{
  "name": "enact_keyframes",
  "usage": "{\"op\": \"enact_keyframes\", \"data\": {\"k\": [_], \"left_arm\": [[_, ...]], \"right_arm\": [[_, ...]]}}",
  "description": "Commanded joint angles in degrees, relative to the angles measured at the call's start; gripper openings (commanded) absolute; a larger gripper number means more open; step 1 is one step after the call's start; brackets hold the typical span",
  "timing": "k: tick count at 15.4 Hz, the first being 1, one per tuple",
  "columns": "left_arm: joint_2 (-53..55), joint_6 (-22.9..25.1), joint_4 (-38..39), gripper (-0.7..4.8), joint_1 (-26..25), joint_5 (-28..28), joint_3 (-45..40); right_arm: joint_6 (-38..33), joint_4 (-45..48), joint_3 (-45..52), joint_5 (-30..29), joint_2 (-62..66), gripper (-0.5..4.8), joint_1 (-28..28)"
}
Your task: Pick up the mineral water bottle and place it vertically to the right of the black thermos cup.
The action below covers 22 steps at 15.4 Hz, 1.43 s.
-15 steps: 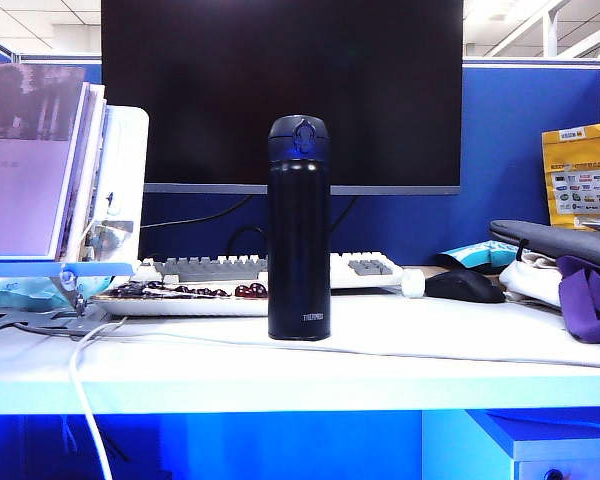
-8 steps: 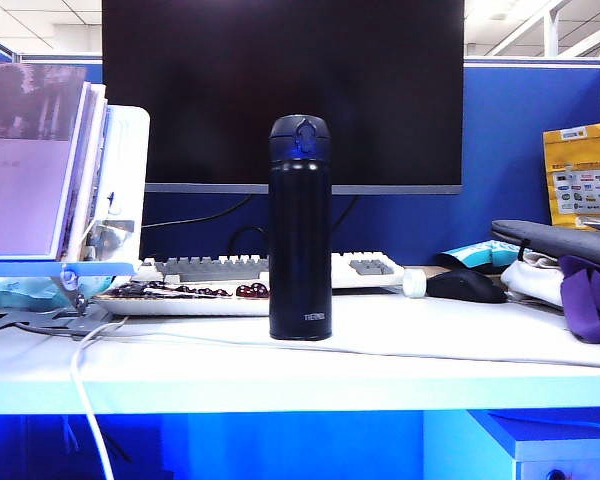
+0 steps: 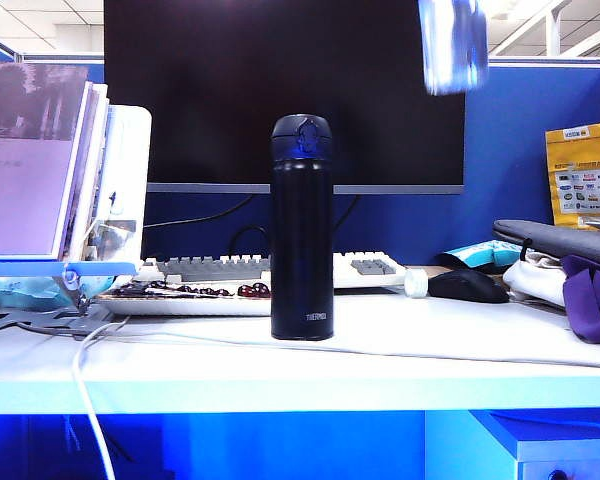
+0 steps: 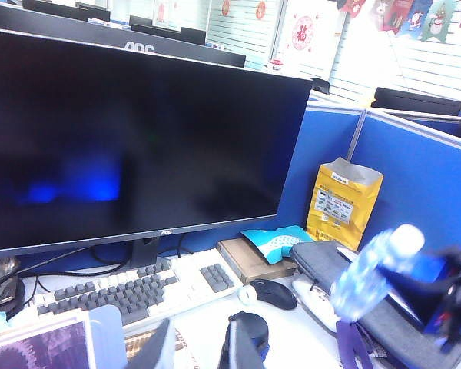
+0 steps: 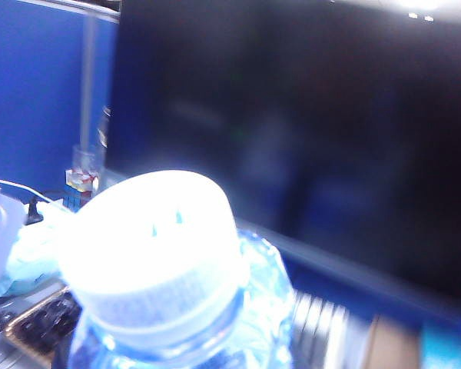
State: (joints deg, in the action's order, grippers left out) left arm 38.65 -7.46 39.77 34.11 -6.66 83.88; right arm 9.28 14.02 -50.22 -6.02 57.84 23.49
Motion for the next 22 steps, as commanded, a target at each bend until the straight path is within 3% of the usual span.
{"op": "enact_keyframes", "data": {"k": [1, 6, 22], "left_arm": [[-0.02, 0.13, -0.39, 1.11, -0.07, 0.04, 0.13], [-0.02, 0.15, -0.39, 1.11, -0.07, 0.04, 0.13], [-0.02, 0.15, -0.37, 1.11, -0.07, 0.02, 0.13]], "right_arm": [[-5.81, 9.92, 2.21, -0.44, 2.49, 1.97, -1.01], [-11.45, 18.58, 2.19, -2.91, 13.46, 1.97, -1.38], [-18.12, 27.69, 2.14, -6.56, 38.01, 1.97, -1.55]]}}
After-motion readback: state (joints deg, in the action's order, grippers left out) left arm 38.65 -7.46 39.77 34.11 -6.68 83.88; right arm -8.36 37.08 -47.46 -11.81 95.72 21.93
